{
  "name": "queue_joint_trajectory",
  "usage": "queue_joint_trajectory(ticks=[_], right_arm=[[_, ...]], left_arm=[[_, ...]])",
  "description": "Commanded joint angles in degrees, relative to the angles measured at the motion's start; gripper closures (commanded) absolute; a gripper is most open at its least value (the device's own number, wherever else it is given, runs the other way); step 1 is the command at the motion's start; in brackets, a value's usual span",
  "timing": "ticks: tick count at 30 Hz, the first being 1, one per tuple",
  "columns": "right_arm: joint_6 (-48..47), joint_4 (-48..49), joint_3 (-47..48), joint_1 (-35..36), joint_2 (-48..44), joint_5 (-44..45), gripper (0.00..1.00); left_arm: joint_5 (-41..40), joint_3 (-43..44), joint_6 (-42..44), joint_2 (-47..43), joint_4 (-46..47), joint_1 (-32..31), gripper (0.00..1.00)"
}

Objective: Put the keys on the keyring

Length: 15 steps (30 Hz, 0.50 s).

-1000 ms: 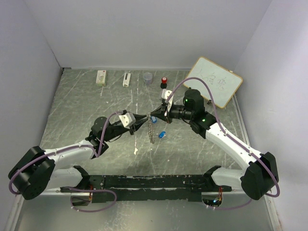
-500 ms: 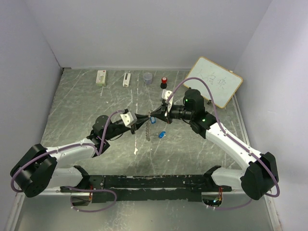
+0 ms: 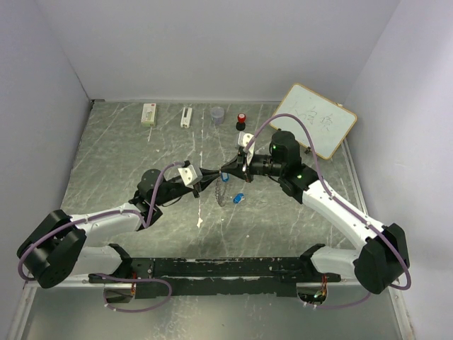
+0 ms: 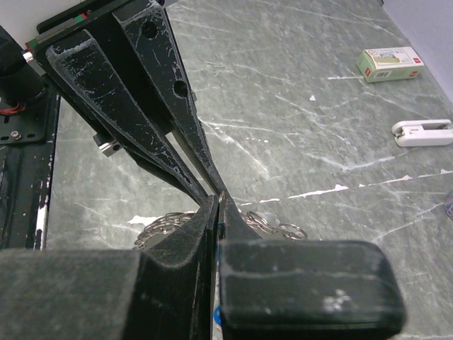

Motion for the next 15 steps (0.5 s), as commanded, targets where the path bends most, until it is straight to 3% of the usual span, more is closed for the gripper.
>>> queue_joint_trajectory(ticks=[1,15], right_arm=[[-0.01,1.36,2.50,-0.30,0.30,-2.11,1.00],[0.74,1.96,2.65,-0.30,1.36,-2.44,1.00]], left_arm=[[1.86,2.32,-0.60,0.39,2.94,-0.35,0.80],[2.71,2.48,-1.02,0.12,3.86,-0.29,0.71]])
